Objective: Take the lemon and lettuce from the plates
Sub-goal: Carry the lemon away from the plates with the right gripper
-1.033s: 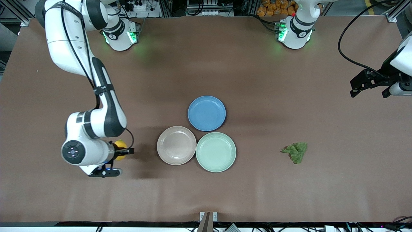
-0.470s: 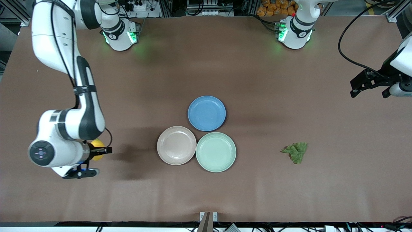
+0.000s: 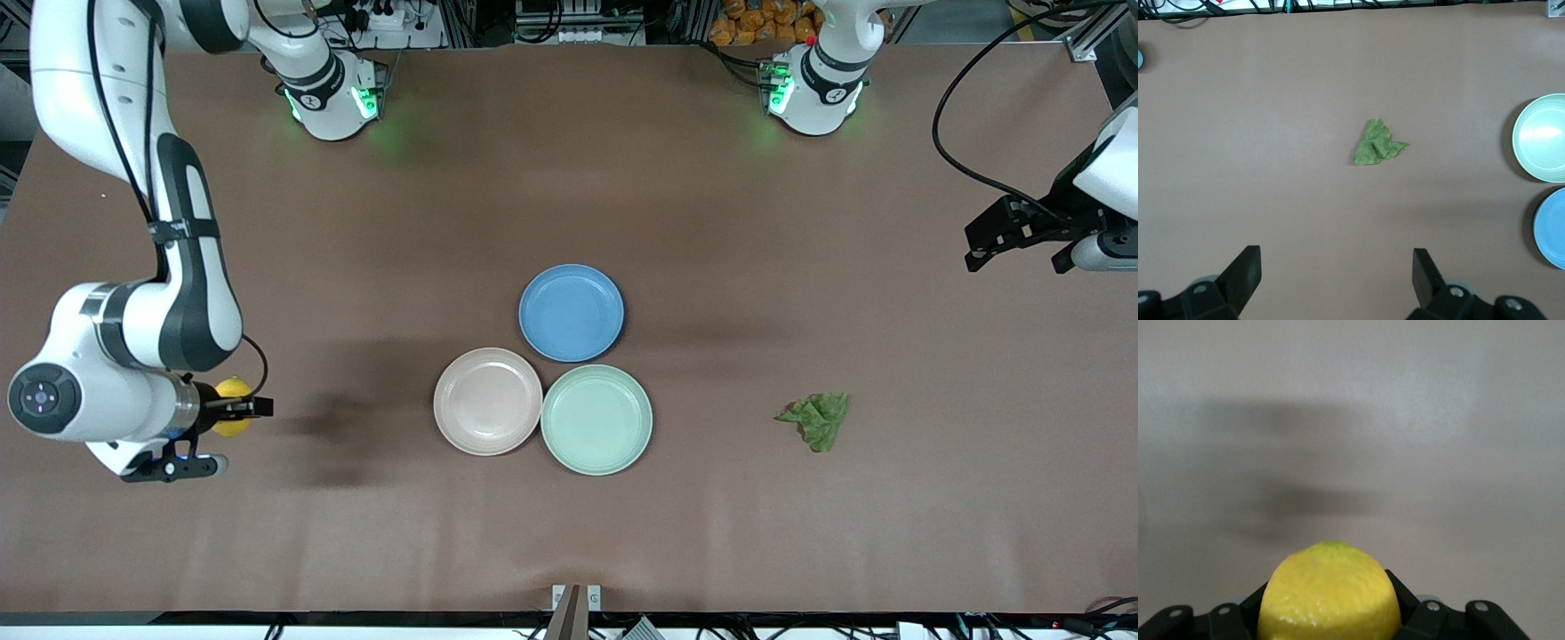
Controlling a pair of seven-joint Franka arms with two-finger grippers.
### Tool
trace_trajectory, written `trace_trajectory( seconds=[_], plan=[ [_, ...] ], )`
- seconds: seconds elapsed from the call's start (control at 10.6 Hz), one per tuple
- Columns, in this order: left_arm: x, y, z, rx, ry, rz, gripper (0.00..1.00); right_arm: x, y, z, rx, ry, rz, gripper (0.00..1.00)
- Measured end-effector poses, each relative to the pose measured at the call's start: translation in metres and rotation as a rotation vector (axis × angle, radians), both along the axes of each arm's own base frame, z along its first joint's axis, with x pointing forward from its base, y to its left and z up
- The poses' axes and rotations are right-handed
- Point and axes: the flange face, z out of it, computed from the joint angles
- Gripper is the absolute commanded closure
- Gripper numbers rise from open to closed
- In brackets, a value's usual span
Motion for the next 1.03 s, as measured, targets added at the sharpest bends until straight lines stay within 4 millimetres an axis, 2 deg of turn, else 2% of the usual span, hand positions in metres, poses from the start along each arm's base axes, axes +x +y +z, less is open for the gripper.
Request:
trace_trajectory(
  seconds=[0.38,0.66,0.85,1.03],
  plan=[
    [0.001,0.000,-0.002,0.000,0.004,0.000,0.00,-0.048,-0.019,0.009,0.026,0.018,-0.019,0.54],
    [0.005,0.000,-0.010,-0.001,0.018,0.000,0.00,-0.091,-0.033,0.006,0.039,0.014,-0.031,0.54],
    [0.005,0.000,-0.010,-0.001,0.018,0.000,0.00,-0.108,-0.045,-0.010,0.043,0.008,-0.028,0.54],
    [0.005,0.001,-0.011,-0.001,0.019,0.001,0.00,-0.123,-0.057,-0.044,0.042,-0.031,-0.016,0.54]
  ],
)
